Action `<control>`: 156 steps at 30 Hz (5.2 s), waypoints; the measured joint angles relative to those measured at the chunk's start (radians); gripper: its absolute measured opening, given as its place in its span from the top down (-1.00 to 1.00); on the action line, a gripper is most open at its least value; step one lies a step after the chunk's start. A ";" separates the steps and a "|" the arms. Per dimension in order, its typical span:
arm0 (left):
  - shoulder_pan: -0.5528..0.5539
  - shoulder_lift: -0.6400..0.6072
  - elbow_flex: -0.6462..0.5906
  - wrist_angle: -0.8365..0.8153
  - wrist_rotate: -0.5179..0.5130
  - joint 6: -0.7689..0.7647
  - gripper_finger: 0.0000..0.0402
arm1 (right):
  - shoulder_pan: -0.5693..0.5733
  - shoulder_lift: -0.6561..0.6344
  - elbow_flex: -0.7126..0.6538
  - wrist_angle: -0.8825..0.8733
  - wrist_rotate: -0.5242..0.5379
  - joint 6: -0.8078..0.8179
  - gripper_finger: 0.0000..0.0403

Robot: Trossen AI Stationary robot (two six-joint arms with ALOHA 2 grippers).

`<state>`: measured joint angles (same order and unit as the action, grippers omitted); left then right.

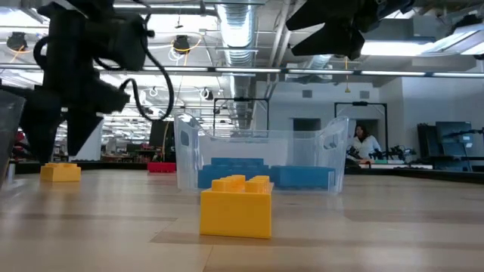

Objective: Sort & place blocks by color
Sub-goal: Put the yellow game piece into the black bin, then put the blue game piece into the transparent bin

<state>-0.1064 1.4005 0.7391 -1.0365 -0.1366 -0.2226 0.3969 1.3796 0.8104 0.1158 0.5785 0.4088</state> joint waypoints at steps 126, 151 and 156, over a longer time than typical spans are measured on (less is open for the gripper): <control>-0.429 -0.172 -0.291 1.918 -0.319 0.157 -0.12 | 0.393 0.334 0.150 -0.604 -0.528 -0.174 -0.50; -0.430 -0.172 -0.291 1.891 -0.317 0.115 -0.12 | 0.218 0.156 0.216 -0.625 -0.035 -0.223 0.38; -0.430 -0.172 -0.291 1.887 -0.317 0.109 -0.12 | 0.048 0.132 0.216 -0.477 -0.026 -0.234 0.38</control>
<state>-0.5369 1.2282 0.4484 0.8508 -0.4538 -0.1139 0.4451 1.5116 1.0267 -0.3609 0.5529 0.1745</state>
